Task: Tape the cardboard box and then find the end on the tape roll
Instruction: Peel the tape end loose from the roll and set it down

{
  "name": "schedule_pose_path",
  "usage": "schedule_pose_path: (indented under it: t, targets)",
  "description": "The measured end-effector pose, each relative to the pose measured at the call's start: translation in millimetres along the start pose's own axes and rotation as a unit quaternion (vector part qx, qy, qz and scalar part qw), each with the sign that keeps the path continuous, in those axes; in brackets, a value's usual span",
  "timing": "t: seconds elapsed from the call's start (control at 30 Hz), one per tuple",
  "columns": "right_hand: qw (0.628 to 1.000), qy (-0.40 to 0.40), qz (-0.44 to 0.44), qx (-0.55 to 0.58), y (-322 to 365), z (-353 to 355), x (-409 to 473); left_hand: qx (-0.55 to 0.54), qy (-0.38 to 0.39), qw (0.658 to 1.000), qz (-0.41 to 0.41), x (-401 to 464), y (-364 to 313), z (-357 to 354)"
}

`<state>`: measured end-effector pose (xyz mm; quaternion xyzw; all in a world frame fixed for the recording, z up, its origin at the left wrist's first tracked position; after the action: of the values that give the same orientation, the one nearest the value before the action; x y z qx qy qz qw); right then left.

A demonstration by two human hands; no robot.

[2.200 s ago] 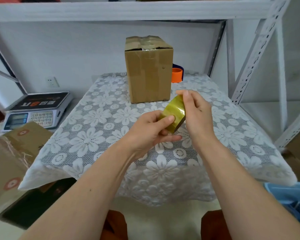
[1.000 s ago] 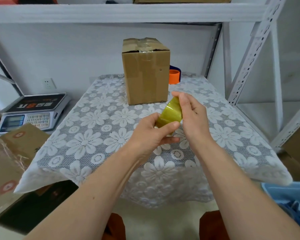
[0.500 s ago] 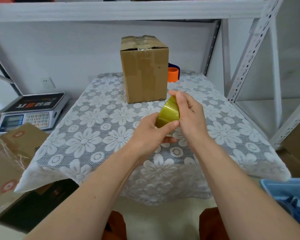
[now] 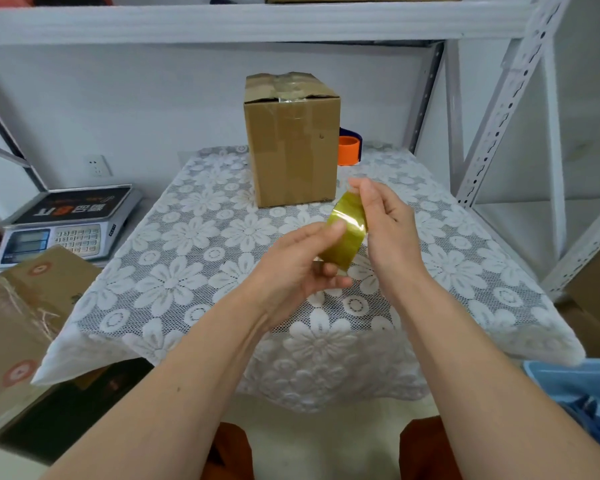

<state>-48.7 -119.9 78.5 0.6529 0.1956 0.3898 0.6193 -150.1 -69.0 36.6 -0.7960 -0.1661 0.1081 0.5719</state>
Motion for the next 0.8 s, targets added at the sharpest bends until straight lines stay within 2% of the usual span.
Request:
schedule_pose_path:
  t: [0.13, 0.27, 0.3, 0.43, 0.53, 0.63, 0.73, 0.8]
  targets:
    - [0.999, -0.047, -0.012, -0.01, -1, 5, -5, -0.082, -0.096, 0.99, -0.057, 2, -5, 16]
    - [0.995, -0.097, -0.037, -0.004, -3, 16, -12, -0.152, -0.109, 0.977, -0.101, 2, -10, 13]
    - [0.995, -0.088, -0.047, 0.001, -4, 15, -13, -0.171, -0.11, 0.973, -0.105, 2, -10, 12]
    - [0.999, 0.025, -0.046, 0.004, -2, -15, -15, -0.2, -0.108, 0.969, -0.093, 2, -5, 13]
    - [0.999, 0.038, -0.027, 0.009, -1, -15, -15, -0.128, -0.143, 0.98, -0.043, -2, -3, 25]
    - [0.997, 0.08, -0.017, -0.007, 1, -20, -14, -0.055, -0.207, 0.977, 0.0, -10, -7, 49]
    - [0.991, 0.13, -0.006, -0.031, 4, -31, -15, -0.057, -0.232, 0.971, -0.006, -12, -10, 59]
    - [0.988, 0.15, -0.002, -0.031, 4, -35, -15, -0.099, -0.238, 0.966, -0.019, -12, -8, 59]
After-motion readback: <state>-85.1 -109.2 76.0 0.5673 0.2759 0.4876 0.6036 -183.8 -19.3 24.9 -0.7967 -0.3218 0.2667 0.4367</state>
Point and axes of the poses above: each hand's wrist, its own x-axis towards the middle knuckle, its own z-axis out of the back of the hand, y = z × x, the point moved 10 cm from there along x, towards the middle knuckle, and after that the axes turned 11 degrees about y, right-handed, at the moved point
